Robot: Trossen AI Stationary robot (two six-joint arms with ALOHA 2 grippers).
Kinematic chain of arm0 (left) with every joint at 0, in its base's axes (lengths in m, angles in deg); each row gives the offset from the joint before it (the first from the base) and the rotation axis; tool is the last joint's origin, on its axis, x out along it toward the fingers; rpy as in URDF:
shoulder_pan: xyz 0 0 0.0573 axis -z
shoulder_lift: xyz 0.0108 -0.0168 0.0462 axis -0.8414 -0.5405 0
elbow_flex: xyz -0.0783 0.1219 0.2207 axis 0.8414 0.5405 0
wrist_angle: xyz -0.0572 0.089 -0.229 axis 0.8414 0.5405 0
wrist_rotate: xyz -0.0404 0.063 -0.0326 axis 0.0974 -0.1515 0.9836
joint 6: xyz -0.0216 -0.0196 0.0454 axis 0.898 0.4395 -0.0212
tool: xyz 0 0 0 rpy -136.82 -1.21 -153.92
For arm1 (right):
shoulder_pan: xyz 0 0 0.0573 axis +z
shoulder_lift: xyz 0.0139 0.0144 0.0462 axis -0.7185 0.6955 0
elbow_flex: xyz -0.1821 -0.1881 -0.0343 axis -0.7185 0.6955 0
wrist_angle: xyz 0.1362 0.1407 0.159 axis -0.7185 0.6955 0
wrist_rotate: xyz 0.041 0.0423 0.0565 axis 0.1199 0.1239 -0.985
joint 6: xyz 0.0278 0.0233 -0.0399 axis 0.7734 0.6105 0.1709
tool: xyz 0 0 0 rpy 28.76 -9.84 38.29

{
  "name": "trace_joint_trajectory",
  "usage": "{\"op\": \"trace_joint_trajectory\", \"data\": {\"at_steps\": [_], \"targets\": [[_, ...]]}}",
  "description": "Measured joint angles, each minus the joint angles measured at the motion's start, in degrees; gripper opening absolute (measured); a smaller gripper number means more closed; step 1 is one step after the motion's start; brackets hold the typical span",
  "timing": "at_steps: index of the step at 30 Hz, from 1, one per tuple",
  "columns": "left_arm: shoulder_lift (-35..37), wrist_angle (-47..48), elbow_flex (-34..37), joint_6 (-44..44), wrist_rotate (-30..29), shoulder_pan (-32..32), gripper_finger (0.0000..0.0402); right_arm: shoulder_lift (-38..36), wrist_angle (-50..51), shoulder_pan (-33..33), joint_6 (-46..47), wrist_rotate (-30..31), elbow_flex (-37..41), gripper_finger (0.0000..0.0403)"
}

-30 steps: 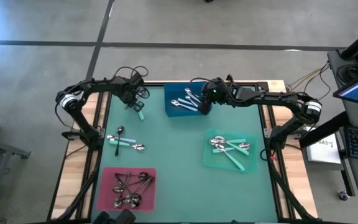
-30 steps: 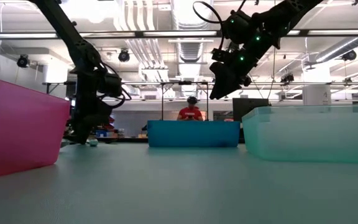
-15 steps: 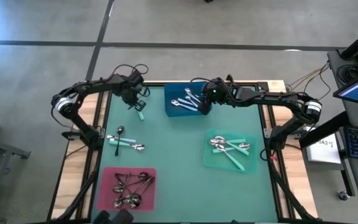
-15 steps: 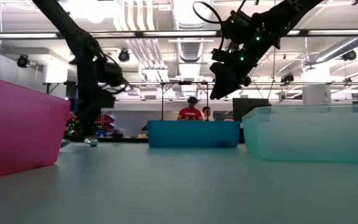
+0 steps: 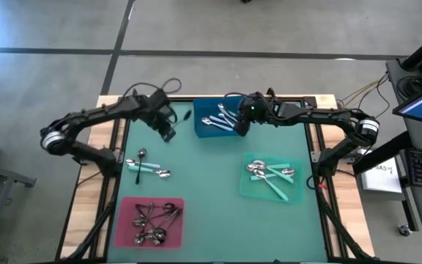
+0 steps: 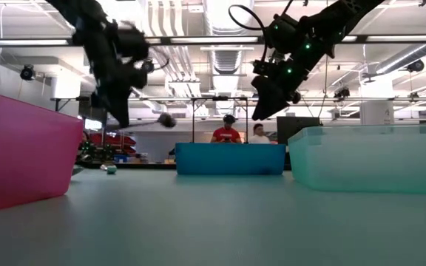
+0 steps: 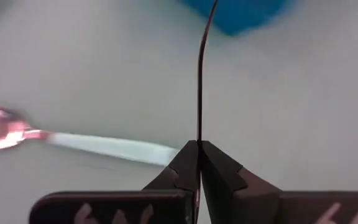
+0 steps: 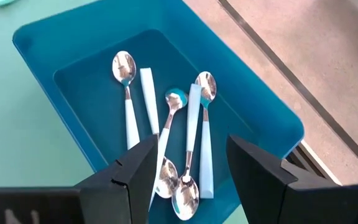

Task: Sort silverware by color (type)
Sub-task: Put the black spoon into the red bin

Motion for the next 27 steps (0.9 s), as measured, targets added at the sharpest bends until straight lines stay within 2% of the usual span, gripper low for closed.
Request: {"op": "trace_joint_trajectory", "data": {"at_steps": [7,13,21,27], "targets": [[7.8,3.8,0.0,6.9,2.3,18.6,0.0,0.0,0.9,0.0,0.6,0.0,0.4,0.0183],[12.5,6.1,0.0,17.9,2.2,39.3,0.0,0.0,0.8,0.0,1.5,0.0,0.6,0.0183],[12.3,7.5,0.1,43.8,2.1,65.1,0.0,0.0,0.7,0.0,2.7,0.0,0.6,0.0183],[10.0,7.6,0.2,59.8,1.9,76.2,0.0,0.0,0.6,0.0,3.6,0.0,0.6,0.0183]]}}
